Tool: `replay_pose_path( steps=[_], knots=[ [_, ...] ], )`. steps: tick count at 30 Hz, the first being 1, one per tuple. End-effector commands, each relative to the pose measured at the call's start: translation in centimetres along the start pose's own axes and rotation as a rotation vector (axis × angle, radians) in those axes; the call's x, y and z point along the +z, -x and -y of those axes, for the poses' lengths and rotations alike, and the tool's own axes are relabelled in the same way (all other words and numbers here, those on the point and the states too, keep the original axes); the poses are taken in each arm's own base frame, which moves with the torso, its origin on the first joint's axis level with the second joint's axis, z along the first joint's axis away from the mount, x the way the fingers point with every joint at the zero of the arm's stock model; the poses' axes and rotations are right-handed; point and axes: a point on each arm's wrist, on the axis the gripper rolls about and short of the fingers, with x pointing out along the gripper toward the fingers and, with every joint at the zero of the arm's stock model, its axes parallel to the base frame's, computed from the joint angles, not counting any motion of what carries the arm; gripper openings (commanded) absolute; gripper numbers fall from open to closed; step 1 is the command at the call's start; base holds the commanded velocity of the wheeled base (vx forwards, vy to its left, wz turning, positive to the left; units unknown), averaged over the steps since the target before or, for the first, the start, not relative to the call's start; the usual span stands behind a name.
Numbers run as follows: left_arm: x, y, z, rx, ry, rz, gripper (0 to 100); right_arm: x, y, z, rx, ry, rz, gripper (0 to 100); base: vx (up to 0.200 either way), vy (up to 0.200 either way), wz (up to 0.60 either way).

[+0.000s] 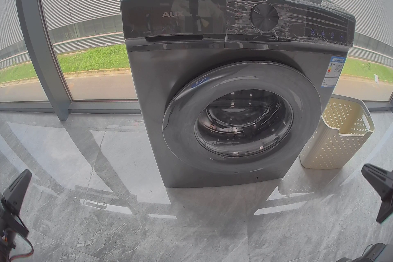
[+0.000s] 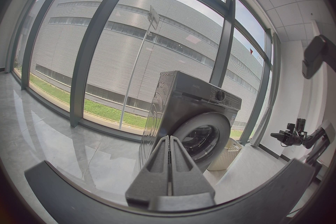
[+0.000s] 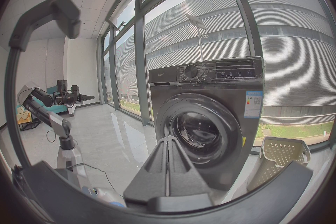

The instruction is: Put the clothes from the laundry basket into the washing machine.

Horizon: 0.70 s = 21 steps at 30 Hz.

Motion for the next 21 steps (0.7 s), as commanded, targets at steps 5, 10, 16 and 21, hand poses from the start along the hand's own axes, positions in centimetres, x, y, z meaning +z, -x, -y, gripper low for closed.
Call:
replay_pose_path(
  steps=[5,10,16,21],
  knots=[
    [-5.4,5.7,-0.3,0.005,-0.03,0.05,0,-6.9,7.5,-3.9,-0.054,0.054,-0.003,0,0.0,0.0,0.0],
    [-6.0,5.7,-0.6,0.057,-0.024,-0.005,0,-8.1,7.2,-3.6,-0.128,0.066,-0.086,0,0.0,0.0,0.0],
    [-7.1,5.8,-1.2,0.214,-0.092,-0.092,0,-8.3,7.5,-2.9,-0.544,0.03,-0.154,0,0.0,0.0,0.0],
    [-7.1,5.8,-1.3,0.26,-0.127,-0.09,0,-8.2,7.5,-2.8,-0.581,0.028,-0.133,0,0.0,0.0,0.0]
  ],
)
